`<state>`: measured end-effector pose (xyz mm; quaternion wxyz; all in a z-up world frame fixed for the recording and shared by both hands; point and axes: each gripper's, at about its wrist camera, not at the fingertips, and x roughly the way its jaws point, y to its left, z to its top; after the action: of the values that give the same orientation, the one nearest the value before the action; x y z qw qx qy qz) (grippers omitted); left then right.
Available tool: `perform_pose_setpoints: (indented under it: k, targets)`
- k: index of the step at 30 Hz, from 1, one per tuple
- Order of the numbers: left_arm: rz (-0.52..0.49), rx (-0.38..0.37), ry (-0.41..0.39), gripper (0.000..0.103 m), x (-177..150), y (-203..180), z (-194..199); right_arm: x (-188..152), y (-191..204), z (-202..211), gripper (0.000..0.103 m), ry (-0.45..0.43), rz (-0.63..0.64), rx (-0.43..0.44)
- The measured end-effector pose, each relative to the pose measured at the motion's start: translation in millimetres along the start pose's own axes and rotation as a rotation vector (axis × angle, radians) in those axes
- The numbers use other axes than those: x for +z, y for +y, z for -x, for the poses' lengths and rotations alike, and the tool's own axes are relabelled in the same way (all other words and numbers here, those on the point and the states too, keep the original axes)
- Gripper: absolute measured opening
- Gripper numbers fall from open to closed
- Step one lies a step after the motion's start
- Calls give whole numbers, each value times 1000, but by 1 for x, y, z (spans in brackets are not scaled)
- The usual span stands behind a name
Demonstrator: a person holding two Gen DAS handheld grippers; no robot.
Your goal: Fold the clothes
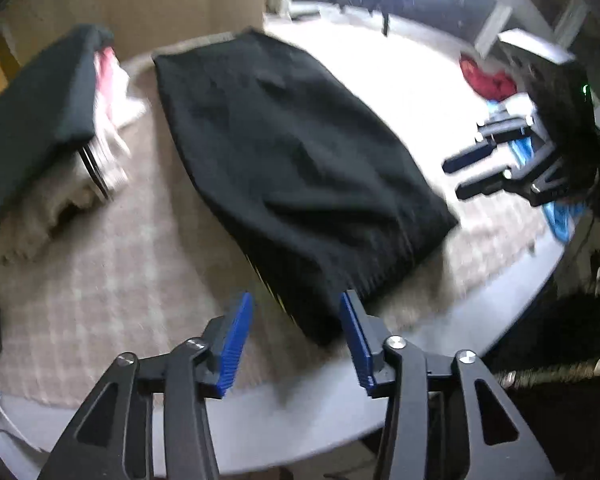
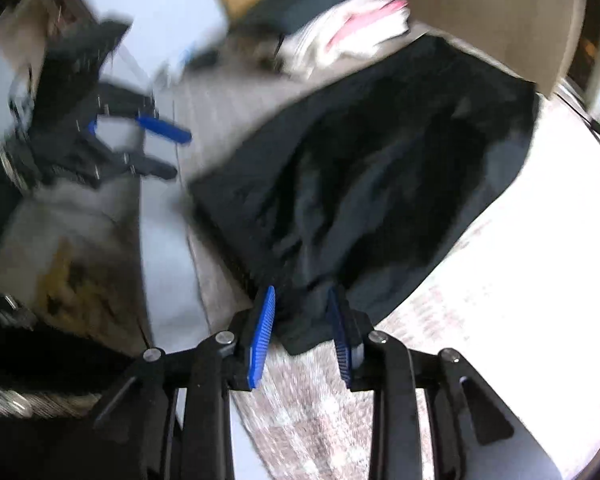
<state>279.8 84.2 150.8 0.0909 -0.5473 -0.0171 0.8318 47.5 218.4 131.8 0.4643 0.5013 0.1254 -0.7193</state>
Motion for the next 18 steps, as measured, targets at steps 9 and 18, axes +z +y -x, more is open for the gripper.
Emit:
perform_pose_setpoints:
  k: [9,18]
  targets:
    - [-60,-9,94,45,51,26,-83,19,-42,-50,28,-51,-208,-149]
    - [-5,-60,-3,57,38,61,-59,0,-59,-17,38,-84,-404,-160]
